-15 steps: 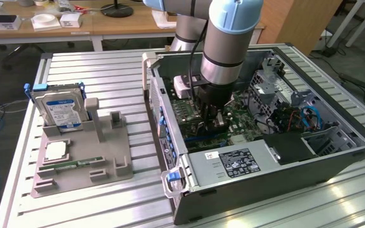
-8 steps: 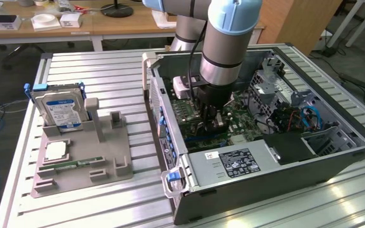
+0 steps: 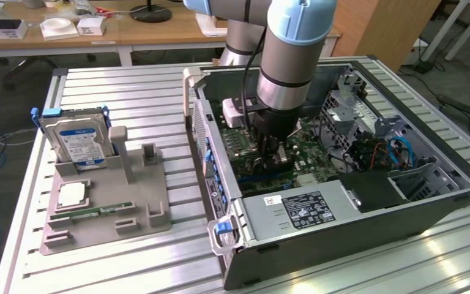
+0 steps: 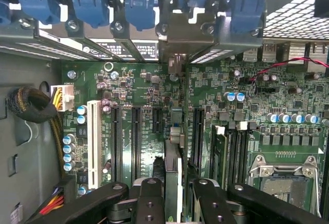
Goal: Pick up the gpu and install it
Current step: 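Insert the gpu into the slot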
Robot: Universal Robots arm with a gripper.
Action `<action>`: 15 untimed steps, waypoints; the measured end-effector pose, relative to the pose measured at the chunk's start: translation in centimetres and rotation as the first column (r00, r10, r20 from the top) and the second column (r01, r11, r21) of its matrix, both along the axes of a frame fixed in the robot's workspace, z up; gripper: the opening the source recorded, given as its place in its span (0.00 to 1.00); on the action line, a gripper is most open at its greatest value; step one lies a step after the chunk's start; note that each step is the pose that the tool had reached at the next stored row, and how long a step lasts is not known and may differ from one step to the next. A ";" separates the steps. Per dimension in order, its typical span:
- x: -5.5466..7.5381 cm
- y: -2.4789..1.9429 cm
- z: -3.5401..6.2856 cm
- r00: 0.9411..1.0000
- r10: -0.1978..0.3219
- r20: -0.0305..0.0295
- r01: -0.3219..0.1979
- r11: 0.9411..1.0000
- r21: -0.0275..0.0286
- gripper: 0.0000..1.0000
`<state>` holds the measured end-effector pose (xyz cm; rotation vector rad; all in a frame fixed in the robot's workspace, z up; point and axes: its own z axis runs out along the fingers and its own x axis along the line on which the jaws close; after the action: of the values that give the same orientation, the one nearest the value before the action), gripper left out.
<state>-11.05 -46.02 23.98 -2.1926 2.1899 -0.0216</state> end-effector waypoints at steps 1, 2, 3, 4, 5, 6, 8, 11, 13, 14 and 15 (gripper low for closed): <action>0.0 0.02 0.01 1.000 0.000 0.000 0.000 1.000 0.000 0.26; 0.0 0.02 0.00 1.000 0.000 0.000 0.000 1.000 0.000 0.26; 0.0 0.02 0.00 1.000 0.000 0.000 0.000 1.000 0.000 0.26; 0.0 0.02 0.00 1.000 0.000 0.000 0.000 1.000 0.000 0.26; 0.0 0.02 0.01 1.000 0.000 0.000 0.000 1.000 0.000 0.26; 0.0 0.02 0.00 1.000 0.000 0.000 0.000 1.000 0.000 0.26; 0.0 0.02 -0.04 1.000 0.000 0.000 0.000 1.000 0.000 0.26; 0.0 0.02 -0.17 1.000 0.000 0.000 0.000 1.000 0.001 0.26; 0.0 0.02 -0.18 1.000 0.000 0.000 0.000 1.000 0.001 0.26; 0.0 0.02 -0.18 1.000 0.000 0.000 0.000 1.000 0.001 0.26; 0.0 0.02 -0.20 1.000 0.000 0.000 0.000 1.000 0.001 0.26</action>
<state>-11.04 -46.00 23.78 -2.1923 2.1890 -0.0200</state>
